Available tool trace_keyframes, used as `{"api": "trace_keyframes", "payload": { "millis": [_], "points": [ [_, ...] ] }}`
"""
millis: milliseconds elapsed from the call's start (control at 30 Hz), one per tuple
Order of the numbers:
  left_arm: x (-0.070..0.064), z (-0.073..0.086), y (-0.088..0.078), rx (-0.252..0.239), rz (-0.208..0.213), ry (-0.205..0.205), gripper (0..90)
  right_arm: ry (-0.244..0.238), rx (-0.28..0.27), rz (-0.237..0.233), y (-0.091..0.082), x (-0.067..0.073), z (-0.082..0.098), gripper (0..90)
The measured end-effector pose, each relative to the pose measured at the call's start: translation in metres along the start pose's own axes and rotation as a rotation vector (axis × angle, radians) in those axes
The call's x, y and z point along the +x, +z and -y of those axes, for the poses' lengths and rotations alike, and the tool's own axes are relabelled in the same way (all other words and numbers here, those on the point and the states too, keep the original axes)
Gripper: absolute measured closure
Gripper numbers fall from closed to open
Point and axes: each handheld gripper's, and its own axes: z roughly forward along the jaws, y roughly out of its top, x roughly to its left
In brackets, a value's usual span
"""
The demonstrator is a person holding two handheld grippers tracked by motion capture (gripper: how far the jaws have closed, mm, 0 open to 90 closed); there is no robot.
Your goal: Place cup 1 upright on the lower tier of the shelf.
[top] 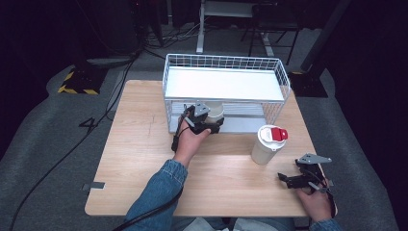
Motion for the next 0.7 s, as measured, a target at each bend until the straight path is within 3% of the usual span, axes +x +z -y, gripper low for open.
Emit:
{"api": "trace_keyframes", "payload": {
  "millis": [200, 400, 500, 700],
  "points": [
    [-0.003, 0.002, 0.013, -0.011, 0.004, -0.017, 21.7, 0.0, 0.0, 0.0, 0.0, 0.0, 0.0, 0.4],
    [-0.004, 0.003, 0.022, -0.001, -0.011, -0.008, 21.7, 0.0, 0.0, 0.0, 0.0, 0.0, 0.0, 0.4],
    [-0.005, 0.005, 0.026, 0.001, -0.033, 0.023, 21.7, 0.0, 0.0, 0.0, 0.0, 0.0, 0.0, 0.4],
    [-0.005, 0.007, 0.029, -0.017, -0.041, 0.015, 21.7, -0.001, 0.0, 0.0, 0.0, 0.0, 0.0, 0.4]
  ]
}}
